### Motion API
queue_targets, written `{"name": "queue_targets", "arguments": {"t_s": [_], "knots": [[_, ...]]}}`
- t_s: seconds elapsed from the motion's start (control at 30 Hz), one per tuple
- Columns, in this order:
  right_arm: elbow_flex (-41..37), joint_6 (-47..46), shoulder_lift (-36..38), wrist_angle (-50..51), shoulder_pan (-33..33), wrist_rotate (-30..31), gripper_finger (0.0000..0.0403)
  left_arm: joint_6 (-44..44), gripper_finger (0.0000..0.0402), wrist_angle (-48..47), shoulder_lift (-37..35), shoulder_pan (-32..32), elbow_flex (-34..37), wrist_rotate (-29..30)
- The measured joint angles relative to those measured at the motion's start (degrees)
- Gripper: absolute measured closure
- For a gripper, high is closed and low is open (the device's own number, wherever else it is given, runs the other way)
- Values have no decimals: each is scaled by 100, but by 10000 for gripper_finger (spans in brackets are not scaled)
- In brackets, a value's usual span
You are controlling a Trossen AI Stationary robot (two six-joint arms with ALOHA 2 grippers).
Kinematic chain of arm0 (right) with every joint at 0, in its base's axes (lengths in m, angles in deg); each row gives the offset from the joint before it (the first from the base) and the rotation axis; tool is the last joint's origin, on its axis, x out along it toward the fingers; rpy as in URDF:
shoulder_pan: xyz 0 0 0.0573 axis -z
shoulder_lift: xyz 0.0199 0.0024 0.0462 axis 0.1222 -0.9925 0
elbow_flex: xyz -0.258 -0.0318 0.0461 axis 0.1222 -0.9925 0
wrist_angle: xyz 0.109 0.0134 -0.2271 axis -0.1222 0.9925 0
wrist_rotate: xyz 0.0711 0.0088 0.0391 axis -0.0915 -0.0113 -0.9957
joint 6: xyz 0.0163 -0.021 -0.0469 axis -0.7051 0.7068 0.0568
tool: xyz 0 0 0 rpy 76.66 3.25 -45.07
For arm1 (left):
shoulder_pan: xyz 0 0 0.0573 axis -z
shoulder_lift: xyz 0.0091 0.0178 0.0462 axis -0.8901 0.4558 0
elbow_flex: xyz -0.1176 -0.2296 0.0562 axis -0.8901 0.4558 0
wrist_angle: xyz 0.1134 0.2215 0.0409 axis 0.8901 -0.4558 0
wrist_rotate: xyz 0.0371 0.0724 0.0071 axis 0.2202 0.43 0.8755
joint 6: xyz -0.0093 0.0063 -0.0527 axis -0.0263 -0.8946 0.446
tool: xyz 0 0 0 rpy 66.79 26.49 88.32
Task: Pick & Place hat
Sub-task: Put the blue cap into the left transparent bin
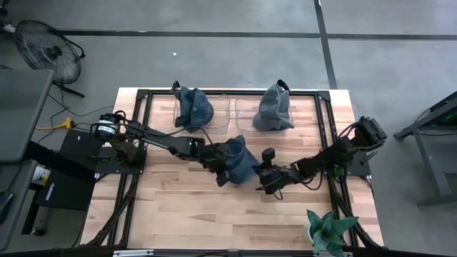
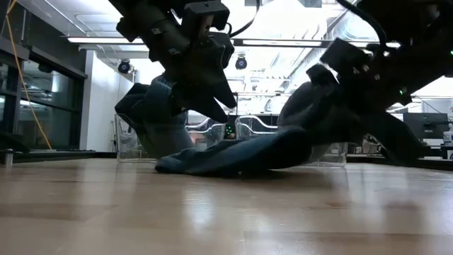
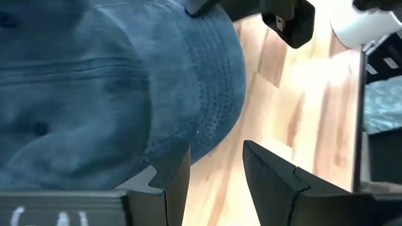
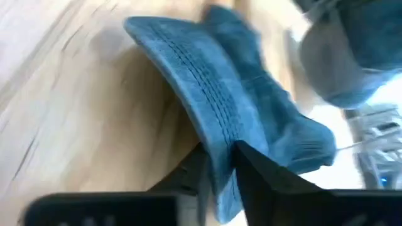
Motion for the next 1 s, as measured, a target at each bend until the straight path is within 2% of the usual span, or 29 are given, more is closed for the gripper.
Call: {"name": "queue_targets", "arguments": {"t_s": [0.13,0.27,0.37,0.57,0.7,0.83,1.0], "knots": [[7,-274,11,-313,-61,338,387,116,257,192,0,-63,0,-473],[107,-629,11,-381,-127,632,390,418,257,765,-2,-322,0,-1575],[276,-649,22,-296,-155,663,395,706,257,895,-188,-574,-114,-2123],[933,-532,116,662,-169,829,395,541,257,820,-779,-1015,-765,-2228],[1432,-356,313,1425,-171,1071,396,247,257,-90,-1248,-1277,-1097,-2105],[1865,126,577,1831,-170,1405,397,45,257,-770,-1601,-1555,-1321,-1981],[2210,859,932,2070,-131,1785,397,33,257,-880,-1998,-1896,-1353,-2007]]}}
